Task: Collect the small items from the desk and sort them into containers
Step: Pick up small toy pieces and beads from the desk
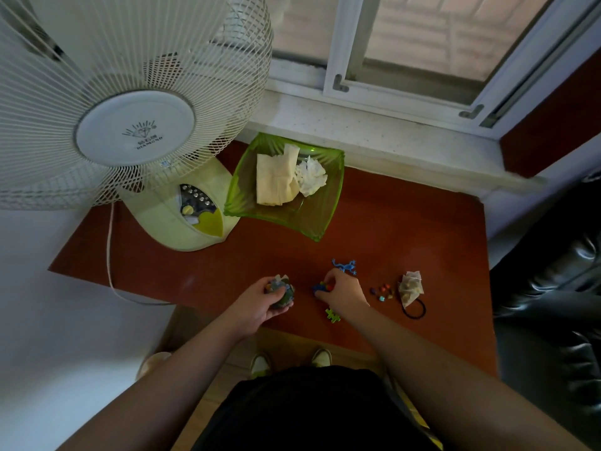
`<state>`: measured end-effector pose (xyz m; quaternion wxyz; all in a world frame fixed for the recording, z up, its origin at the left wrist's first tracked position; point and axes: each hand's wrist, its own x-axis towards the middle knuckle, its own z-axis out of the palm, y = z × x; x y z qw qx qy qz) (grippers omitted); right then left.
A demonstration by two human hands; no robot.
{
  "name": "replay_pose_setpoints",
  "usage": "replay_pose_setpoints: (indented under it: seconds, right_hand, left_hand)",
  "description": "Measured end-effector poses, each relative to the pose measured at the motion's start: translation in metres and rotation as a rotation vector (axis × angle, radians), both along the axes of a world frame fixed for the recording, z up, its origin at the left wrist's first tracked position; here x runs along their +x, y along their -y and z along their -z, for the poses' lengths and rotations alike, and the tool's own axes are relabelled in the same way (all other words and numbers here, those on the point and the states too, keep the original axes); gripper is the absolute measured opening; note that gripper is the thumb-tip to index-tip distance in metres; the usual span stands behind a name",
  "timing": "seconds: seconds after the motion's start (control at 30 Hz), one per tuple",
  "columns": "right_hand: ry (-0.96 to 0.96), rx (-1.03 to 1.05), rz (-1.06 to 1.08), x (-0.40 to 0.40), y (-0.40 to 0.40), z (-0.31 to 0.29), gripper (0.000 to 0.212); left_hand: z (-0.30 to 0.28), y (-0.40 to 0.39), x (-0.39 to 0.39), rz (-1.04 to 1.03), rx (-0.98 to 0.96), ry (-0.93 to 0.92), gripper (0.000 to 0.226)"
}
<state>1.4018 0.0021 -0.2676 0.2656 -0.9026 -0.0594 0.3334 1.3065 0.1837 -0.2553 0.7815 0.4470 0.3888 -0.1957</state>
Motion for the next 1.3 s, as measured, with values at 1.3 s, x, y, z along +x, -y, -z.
replay_pose_setpoints:
  seconds: [1.3]
  right_hand:
    - [-0.409, 1.163, 1.392, -0.011, 0.146, -0.047, 0.028]
  left_hand:
    - [-0.019, 0.118, 0.047, 0.247, 0.072, 0.105, 0.028]
